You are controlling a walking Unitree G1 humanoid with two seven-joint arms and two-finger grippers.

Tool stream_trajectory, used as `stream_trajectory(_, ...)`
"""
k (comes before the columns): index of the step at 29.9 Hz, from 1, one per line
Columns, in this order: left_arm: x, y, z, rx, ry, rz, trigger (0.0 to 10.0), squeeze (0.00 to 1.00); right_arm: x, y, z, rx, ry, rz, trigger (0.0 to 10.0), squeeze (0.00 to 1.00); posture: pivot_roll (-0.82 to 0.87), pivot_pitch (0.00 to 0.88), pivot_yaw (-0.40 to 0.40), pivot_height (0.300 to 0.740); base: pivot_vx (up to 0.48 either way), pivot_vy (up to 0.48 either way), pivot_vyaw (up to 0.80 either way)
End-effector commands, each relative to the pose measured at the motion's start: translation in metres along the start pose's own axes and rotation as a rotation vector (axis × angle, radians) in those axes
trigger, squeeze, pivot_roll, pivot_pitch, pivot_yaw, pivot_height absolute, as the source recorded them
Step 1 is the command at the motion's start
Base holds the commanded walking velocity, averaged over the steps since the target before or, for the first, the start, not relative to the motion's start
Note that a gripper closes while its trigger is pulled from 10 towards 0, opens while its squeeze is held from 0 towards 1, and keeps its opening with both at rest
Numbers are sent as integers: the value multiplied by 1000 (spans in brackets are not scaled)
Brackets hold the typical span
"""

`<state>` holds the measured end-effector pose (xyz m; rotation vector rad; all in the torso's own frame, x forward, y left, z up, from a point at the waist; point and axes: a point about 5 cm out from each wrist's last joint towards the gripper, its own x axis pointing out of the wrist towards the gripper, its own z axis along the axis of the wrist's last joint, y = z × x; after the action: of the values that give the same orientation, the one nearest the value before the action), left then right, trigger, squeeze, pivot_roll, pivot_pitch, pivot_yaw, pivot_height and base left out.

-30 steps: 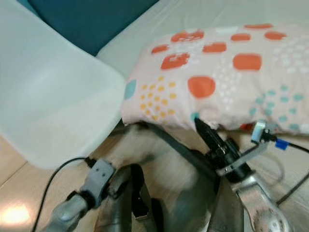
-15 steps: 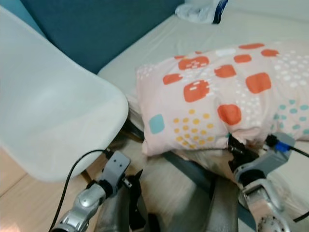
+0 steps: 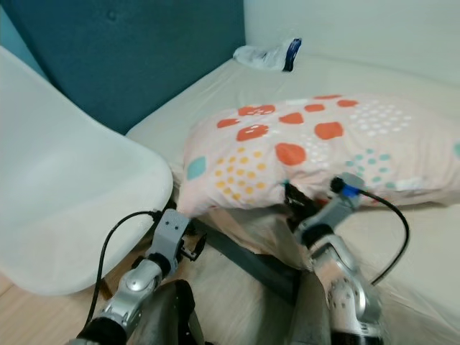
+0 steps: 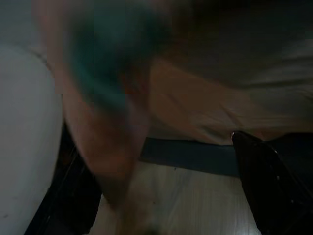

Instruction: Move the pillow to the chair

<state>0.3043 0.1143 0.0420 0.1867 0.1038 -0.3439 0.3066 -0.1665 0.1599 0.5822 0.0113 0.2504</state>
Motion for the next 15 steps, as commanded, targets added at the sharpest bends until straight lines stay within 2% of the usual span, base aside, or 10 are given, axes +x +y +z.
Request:
stream_trajectory(1,-1,4,-3,-20,5,34,10000,0,5,3,3,-17,-22,30,0,0,-75,0,59,555,0,0,0)
stream_trajectory(4,0,9,-3,-25,-1,62,10000,0,14,3,11,-37,-54,48,0,0,-64,0,49,569,0,0,0)
stream_trajectory(15,4,18,-1,-28,4,109,10000,0,25,7,17,-68,-78,88,0,0,-69,0,54,606,0,0,0)
